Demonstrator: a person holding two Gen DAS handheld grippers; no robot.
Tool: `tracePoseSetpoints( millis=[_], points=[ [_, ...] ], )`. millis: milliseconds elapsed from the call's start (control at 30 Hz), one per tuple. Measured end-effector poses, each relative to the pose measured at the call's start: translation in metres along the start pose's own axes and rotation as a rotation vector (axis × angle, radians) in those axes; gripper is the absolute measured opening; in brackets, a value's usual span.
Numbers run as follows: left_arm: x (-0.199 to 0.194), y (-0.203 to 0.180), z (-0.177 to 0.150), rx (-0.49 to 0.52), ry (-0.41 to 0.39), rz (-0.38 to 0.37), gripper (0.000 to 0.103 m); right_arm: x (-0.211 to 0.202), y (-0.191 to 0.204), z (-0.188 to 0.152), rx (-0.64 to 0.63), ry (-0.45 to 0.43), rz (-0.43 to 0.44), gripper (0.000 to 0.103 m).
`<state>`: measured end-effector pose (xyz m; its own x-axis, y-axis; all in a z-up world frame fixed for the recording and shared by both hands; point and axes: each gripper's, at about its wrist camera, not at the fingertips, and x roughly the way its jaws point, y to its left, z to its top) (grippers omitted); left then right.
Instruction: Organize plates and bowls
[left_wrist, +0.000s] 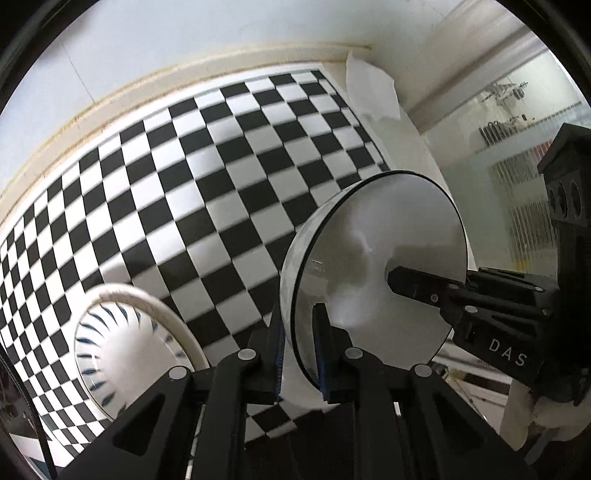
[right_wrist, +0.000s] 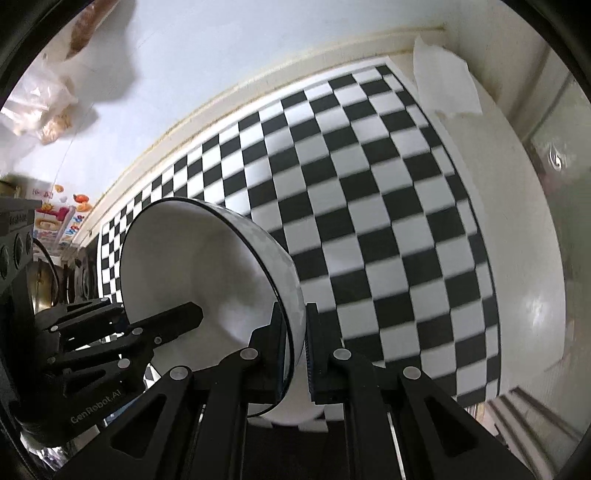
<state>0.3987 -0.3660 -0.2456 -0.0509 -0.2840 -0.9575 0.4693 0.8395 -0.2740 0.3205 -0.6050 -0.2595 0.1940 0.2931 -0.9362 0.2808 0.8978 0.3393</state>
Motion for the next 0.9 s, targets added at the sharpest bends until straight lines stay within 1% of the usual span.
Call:
tracePoseSetpoints(
  millis=[133, 433, 600, 900],
  points=[
    [0.014, 0.000, -0.012, 0.006, 0.042, -0.001, 0.013, 0.016, -0.005, -0.016, 0.026, 0.037, 0.000, 0.010],
    [0.044, 0.002, -0.032, 0.010, 0.126, 0.000, 0.012, 0.046, -0.014, -0.037, 0.045, 0.122, -0.011, 0.011],
    [0.055, 0.004, -0.036, 0.011, 0.153, 0.004, 0.012, 0.060, -0.018, -0.046, 0.053, 0.158, -0.012, 0.011],
    [0.076, 0.004, -0.039, 0.033, 0.182, 0.042, 0.012, 0.080, -0.020, -0.056, 0.054, 0.205, -0.022, 0.011]
  ],
)
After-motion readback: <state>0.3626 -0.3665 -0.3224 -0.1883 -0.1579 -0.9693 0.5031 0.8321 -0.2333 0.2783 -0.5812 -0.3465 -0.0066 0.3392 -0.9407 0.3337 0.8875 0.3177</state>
